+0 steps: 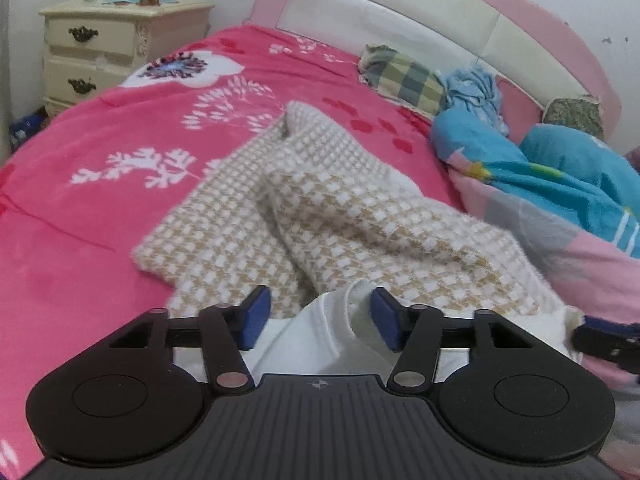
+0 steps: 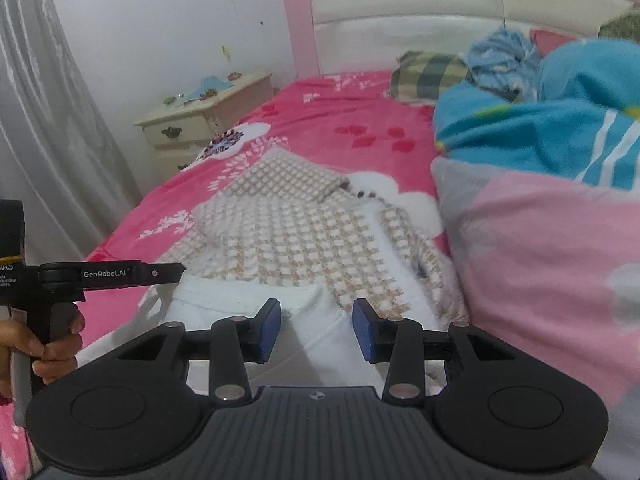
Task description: Fold clothes
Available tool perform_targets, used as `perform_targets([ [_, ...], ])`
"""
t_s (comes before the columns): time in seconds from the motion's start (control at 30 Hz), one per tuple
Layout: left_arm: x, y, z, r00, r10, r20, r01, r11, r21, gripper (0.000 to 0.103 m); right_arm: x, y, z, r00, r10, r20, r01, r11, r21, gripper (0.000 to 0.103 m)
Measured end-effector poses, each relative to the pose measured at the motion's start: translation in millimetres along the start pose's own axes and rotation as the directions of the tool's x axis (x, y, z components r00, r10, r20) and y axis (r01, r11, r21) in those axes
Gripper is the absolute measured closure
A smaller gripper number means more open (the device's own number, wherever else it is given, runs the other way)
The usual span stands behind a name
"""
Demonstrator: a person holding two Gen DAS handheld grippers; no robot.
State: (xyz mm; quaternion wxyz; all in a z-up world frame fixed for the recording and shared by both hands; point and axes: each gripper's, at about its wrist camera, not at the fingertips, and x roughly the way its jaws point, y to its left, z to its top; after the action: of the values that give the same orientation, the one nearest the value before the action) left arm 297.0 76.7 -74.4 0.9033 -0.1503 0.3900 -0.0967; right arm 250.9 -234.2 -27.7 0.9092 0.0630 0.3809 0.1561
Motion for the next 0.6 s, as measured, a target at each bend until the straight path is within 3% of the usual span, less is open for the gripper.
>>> perform_targets([
  [0.07, 0.8, 0.2, 0.1, 1.0, -0.022, -0.001, 0.022, 1.0, -0.007, 0.062, 0.8, -2.3, 0.1, 1.0, 0.012, -0.002, -0.012, 1.0, 0.004, 0.063],
  [0.23, -1.9, -5.0, -1.3, 0.999, -0.03, 0.01, 0.03, 1.0, -0.002, 0.085, -4.4, -1.9, -2.4, 1.0, -0.016, 0.006, 0.016, 1.0, -0.013, 0.093],
  [0.33, -8.2, -8.8, -3.9, 0.999, -0.017, 0.039, 0.017, 1.0, -0.002, 0.093, -10.5, 1.9, -4.0, 0.999, -0.029, 0.03, 0.03, 0.999, -0.03, 0.096],
  [0.6, -52.5, -7.5, -9.2, 0.993, -0.024, 0.12, 0.024, 1.0, -0.003, 0.095, -44.1, 19.0, -16.5, 0.993, -0.064, 0.104, 0.073, 0.994, -0.078, 0.096],
])
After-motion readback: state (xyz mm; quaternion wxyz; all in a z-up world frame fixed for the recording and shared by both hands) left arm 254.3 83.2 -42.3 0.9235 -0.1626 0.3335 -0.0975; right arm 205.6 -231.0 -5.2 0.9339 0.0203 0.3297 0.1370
